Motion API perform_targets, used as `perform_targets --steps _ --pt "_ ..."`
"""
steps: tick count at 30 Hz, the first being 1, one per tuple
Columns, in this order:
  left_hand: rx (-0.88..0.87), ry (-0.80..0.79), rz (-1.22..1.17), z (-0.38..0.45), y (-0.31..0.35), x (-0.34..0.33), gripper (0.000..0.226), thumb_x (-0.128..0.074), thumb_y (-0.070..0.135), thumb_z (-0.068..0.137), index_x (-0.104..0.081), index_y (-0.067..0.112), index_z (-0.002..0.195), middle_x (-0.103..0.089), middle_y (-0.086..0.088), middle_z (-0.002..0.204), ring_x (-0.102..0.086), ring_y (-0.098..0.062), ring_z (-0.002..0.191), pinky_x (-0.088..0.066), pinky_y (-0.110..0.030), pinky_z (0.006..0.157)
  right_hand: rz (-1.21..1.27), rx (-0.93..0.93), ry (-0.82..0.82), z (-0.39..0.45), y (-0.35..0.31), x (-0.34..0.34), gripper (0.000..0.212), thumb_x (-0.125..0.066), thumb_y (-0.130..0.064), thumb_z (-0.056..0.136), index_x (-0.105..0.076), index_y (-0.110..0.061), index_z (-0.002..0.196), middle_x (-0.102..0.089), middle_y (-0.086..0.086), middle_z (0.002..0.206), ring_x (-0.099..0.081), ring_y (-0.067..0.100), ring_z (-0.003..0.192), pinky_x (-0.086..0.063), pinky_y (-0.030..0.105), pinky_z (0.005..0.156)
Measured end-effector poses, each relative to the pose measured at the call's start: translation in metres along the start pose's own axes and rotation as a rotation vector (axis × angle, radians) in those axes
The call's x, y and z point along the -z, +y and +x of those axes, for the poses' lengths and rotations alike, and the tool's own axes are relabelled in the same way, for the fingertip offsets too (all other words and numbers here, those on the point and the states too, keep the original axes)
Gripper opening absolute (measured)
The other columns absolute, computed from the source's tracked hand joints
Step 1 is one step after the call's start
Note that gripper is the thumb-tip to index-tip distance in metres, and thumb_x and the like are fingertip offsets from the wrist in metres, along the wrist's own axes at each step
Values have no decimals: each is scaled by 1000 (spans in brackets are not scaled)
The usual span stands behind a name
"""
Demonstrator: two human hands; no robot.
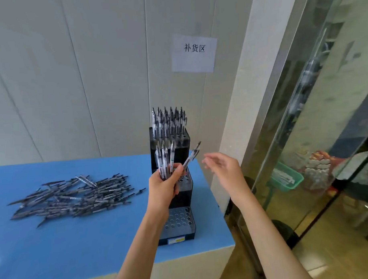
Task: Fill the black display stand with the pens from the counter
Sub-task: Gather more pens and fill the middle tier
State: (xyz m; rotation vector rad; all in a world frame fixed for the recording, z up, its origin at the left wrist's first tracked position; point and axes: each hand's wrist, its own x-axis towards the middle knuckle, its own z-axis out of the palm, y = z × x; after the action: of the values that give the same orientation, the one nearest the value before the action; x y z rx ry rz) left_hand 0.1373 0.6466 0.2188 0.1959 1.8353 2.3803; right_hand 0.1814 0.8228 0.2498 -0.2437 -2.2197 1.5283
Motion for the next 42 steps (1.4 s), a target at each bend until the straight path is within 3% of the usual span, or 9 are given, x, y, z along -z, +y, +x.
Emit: perform_targets --steps 4,8,13,17,20,25,28,32,42 --pt "-36 83 16 13 4 3 15 -74 24 93 -75 10 97 -73 -19 90 -36 -15 49 -34 -22 43 144 -38 -78 29 -5 -15 13 -64 -25 98 -73 -18 101 -77 -4 95 -72 12 90 -55 30 85" --pt "-55 105 73 25 10 1 16 -75 28 92 -76 12 94 -76 -7 83 -35 -17 51 -31 -27 45 196 -40 -143 57 -9 -31 13 -66 -21 96 -75 -11 97 -77 4 91 -72 14 85 -55 28 78" --pt "-43 189 67 40 19 -6 16 -70 30 97 -71 14 102 -79 -4 91 -36 -18 53 -33 -28 48 414 -134 -119 84 -18 -43 13 -72 -10 91 -74 -1 100 -77 13 87 -74 26 78 -61 29 71" --pt "-11 258 1 49 25 0 34 -65 32 100 -51 6 116 -64 7 59 -28 -11 43 -27 -22 40 505 -51 -3 116 -32 -39 4 -70 -2 91 -73 -4 90 -76 16 82 -75 27 75 -61 27 68" --pt "-41 292 31 54 26 13 39 -60 31 103 -52 -4 116 -46 8 53 -29 -10 41 -28 -21 41 287 168 95 142 -41 -39 13 -67 -3 93 -71 -12 85 -74 9 77 -75 22 70 -62 34 70" --pt "-82 300 43 55 31 27 39 -58 30 104 -58 -9 104 -41 -12 65 -31 -14 45 -28 -22 43 -1 387 51 162 -50 -50 11 -67 -8 94 -76 -8 89 -75 5 74 -73 18 66 -62 39 73" --pt "-103 308 42 57 33 32 32 -59 27 103 -63 -5 102 -53 -10 66 -37 -12 46 -31 -22 44 -80 462 42 168 -50 -56 10 -68 -10 94 -77 -7 92 -74 3 74 -72 15 67 -62 40 74" --pt "-135 346 33 61 34 36 21 -61 27 102 -68 8 100 -73 -2 87 -44 -11 53 -35 -23 47 -126 483 21 177 -45 -59 9 -69 -10 93 -78 -7 94 -75 2 75 -72 12 66 -62 38 75" --pt "-158 375 62 73 27 33 24 -57 28 104 -69 8 103 -77 0 96 -40 -12 49 -35 -24 47 -261 456 -27 169 -14 -74 10 -72 -14 91 -78 -7 92 -74 3 71 -69 8 62 -62 37 76"
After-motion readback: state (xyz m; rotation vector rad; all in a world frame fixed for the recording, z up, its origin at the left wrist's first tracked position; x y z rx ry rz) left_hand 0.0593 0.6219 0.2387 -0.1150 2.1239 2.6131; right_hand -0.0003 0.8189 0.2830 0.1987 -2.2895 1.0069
